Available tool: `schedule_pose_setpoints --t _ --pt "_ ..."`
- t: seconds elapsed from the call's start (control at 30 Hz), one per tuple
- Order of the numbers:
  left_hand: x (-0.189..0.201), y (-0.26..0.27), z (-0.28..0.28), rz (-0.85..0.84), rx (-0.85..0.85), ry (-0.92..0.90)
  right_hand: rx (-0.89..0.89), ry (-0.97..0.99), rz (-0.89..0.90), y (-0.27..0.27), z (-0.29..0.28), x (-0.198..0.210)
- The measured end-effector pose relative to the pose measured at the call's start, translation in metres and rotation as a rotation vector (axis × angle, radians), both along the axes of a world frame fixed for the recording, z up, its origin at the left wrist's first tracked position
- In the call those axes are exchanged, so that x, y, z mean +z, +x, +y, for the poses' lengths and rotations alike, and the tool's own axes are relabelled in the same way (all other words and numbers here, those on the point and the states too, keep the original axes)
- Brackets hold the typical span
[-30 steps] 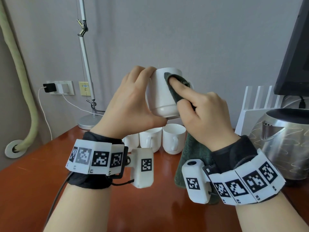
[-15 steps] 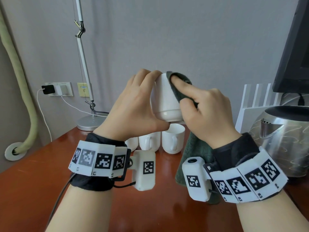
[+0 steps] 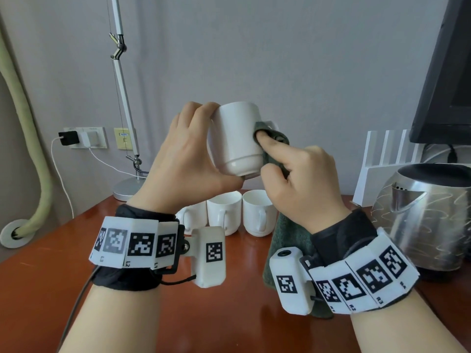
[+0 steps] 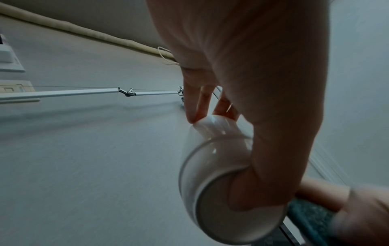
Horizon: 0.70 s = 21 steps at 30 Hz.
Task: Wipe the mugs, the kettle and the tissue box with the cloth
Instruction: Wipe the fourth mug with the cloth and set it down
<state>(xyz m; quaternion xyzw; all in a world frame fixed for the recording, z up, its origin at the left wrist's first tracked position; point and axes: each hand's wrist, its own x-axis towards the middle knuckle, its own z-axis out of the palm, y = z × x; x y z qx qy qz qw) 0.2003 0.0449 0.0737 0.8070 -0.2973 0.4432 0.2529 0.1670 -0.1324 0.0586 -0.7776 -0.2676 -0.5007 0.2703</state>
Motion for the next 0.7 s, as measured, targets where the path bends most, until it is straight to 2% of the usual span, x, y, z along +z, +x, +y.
schedule_pose_setpoints --t 0.17,0.33,0.5,0.57,0.63,0.7 --pt "-0.001 -0.004 -0.006 0.020 -0.041 0.042 -0.031 -0.032 -0.054 -0.001 0.003 0.001" --pt "-0.001 -0.003 -0.007 0.024 -0.122 0.097 -0.111 0.036 0.078 -0.001 -0.009 0.008" --pt "-0.002 -0.003 -0.004 0.048 -0.193 0.038 -0.030 0.142 0.209 0.001 -0.010 0.009" --pt "-0.003 -0.004 -0.003 0.048 -0.220 -0.008 0.043 0.237 0.183 0.004 -0.010 0.006" --pt "-0.003 -0.003 -0.001 0.063 -0.263 -0.076 0.118 0.376 0.063 0.003 -0.010 0.005" --pt "-0.004 -0.003 0.000 0.085 -0.322 -0.139 0.120 0.535 -0.032 0.003 -0.011 0.005"
